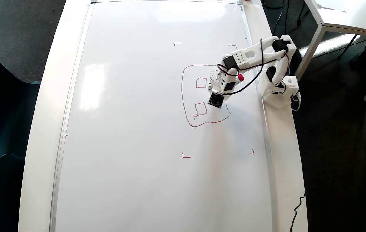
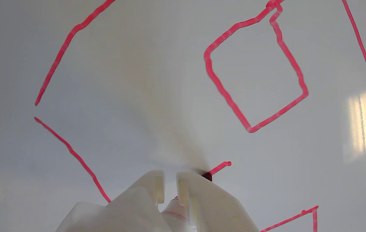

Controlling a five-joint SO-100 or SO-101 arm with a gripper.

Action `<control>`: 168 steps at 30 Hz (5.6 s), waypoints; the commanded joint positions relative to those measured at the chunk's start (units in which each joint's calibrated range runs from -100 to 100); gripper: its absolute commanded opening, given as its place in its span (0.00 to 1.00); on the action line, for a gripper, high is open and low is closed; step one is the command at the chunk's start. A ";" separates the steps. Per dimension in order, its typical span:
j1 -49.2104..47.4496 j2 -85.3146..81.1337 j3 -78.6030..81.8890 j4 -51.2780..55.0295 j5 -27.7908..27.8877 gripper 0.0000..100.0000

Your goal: Draw on a whiteboard a robot head using a pen attached to the gripper

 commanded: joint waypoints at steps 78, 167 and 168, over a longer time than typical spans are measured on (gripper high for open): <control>6.34 -5.50 2.62 -7.04 0.14 0.01; 7.38 5.48 -10.81 -20.60 0.14 0.01; 7.08 6.99 -13.18 -20.60 0.14 0.01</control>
